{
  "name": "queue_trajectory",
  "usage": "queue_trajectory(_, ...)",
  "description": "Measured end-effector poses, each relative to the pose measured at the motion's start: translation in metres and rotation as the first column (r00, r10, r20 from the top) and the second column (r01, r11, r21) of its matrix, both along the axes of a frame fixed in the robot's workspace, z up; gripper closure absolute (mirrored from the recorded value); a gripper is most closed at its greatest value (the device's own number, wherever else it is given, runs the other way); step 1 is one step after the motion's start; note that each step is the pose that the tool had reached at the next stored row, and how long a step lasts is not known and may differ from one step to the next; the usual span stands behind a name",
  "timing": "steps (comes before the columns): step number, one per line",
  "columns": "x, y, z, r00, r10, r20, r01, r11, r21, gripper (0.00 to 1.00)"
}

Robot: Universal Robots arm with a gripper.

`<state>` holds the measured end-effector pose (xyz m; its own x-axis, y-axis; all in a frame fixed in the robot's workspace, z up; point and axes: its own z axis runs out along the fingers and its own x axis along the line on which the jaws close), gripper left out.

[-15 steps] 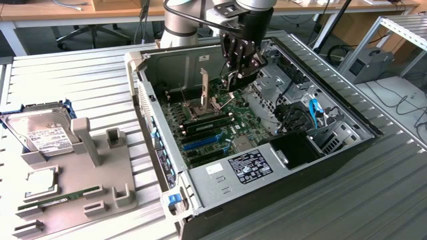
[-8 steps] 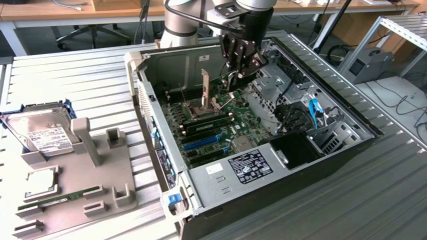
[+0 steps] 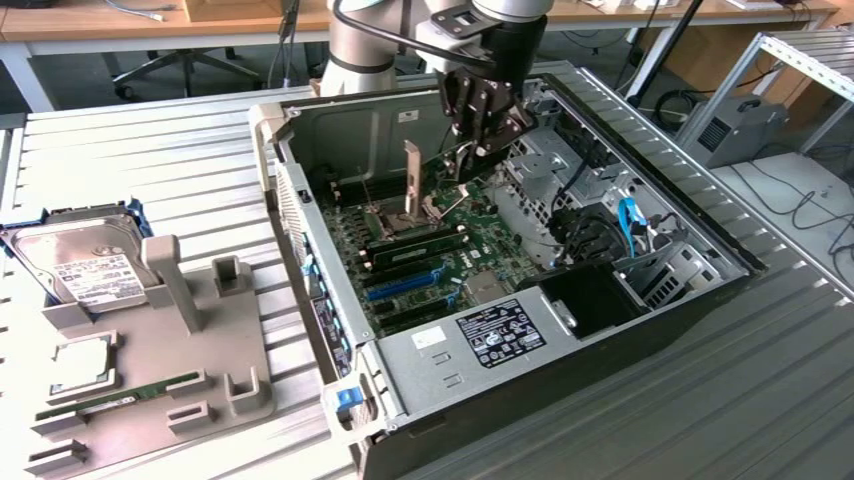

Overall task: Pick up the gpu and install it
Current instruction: 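Insert the gpu into the slot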

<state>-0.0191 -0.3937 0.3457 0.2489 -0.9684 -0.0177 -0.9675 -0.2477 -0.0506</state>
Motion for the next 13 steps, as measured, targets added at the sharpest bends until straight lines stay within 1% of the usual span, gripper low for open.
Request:
queue_trajectory(5, 0.0000, 0.0000, 0.0000, 0.9996, 0.028, -0.0001, -0.028, 0.9996, -0.0001, 0.71)
queue_trajectory(13, 0.0000, 0.0000, 0.0000, 0.9970, 0.077, -0.0001, -0.077, 0.9970, 0.0000, 0.71)
